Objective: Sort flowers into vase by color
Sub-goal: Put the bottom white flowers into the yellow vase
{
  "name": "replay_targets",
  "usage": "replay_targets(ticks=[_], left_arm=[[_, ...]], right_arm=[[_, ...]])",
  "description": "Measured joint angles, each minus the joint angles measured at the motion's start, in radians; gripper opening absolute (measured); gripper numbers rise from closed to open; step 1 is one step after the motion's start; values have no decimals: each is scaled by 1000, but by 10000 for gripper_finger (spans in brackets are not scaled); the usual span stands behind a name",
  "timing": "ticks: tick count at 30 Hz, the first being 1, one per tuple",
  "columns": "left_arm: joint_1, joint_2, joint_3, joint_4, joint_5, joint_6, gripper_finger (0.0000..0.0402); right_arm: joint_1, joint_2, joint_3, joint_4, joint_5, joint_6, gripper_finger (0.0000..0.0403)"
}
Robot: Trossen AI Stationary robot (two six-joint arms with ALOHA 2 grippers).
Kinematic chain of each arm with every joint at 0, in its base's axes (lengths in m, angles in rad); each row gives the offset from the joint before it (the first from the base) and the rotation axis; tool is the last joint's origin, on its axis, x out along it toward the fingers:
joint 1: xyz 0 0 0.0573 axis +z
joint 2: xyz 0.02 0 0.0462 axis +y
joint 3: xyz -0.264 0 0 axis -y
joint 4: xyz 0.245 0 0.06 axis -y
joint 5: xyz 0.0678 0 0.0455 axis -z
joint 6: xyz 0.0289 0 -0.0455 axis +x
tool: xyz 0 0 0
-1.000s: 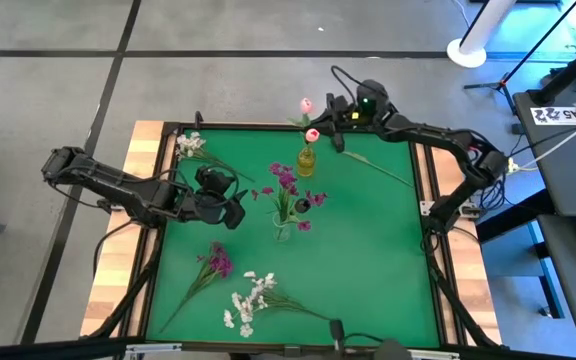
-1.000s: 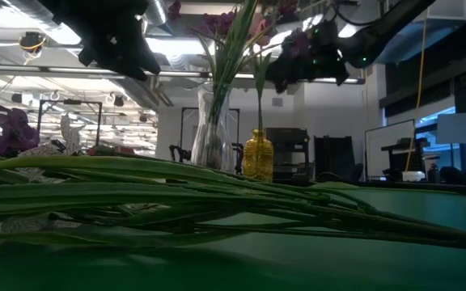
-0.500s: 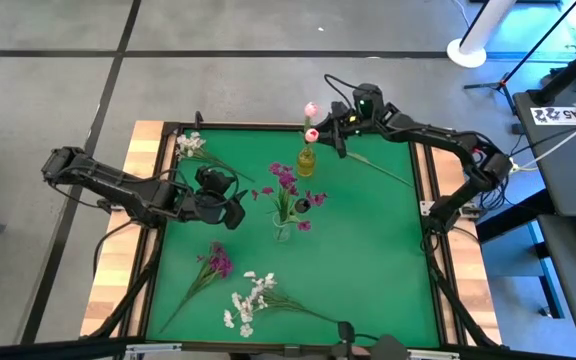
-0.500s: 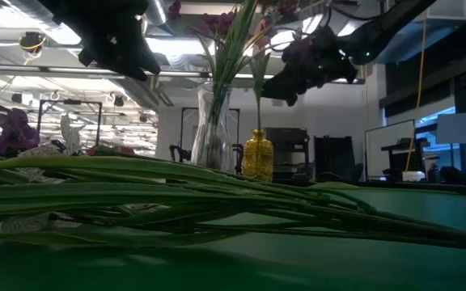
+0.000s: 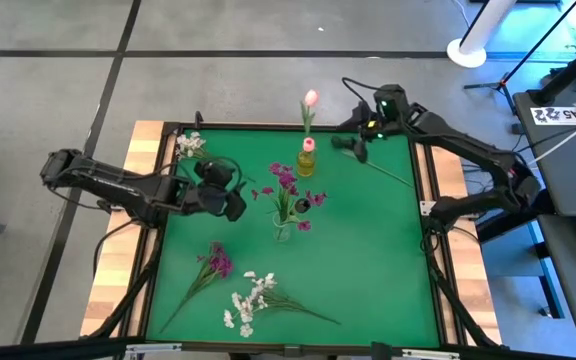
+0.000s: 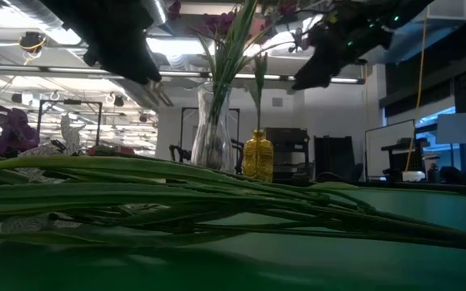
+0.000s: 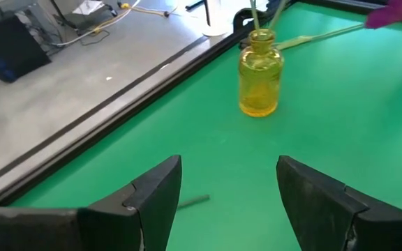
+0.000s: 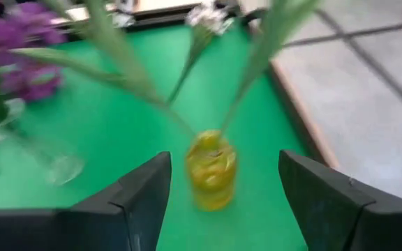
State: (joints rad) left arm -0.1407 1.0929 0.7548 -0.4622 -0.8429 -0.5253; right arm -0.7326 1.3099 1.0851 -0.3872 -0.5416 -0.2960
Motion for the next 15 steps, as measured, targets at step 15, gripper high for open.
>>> replay_targets(ticks=[15], left_arm=[[67,0,0,7,83,39,231]], right_arm=[[611,-112,-32,-345,139,203,266]])
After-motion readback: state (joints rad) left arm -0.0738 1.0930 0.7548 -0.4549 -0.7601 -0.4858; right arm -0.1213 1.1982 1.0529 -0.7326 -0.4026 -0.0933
